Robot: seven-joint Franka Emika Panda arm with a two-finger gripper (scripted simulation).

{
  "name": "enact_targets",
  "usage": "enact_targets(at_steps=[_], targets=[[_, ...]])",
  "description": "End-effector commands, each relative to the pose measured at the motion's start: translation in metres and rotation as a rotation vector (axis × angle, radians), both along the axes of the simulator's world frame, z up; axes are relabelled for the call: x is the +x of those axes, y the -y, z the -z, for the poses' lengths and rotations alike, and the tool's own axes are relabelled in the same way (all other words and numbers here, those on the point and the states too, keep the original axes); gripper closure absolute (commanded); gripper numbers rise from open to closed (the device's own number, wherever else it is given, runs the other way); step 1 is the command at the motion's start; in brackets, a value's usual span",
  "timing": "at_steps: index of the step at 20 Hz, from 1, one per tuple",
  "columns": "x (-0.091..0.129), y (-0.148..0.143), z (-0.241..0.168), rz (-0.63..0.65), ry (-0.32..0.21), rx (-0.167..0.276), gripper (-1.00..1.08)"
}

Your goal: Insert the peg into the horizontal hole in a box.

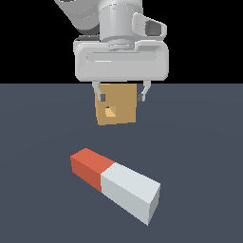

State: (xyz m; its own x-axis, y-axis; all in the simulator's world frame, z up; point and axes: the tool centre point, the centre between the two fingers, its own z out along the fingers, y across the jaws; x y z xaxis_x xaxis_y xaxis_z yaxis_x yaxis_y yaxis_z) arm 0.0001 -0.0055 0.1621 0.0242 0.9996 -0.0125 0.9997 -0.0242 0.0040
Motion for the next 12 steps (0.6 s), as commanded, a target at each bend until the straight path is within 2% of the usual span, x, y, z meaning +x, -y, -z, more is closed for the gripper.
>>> enact_targets(at_steps=[1,12], targets=[[0.0,0.0,0.0,0.0,0.0,0.0,-0.92],[-0.0036,0.0087,0.0061,-0.066,-0.001,0.001,-0.92]])
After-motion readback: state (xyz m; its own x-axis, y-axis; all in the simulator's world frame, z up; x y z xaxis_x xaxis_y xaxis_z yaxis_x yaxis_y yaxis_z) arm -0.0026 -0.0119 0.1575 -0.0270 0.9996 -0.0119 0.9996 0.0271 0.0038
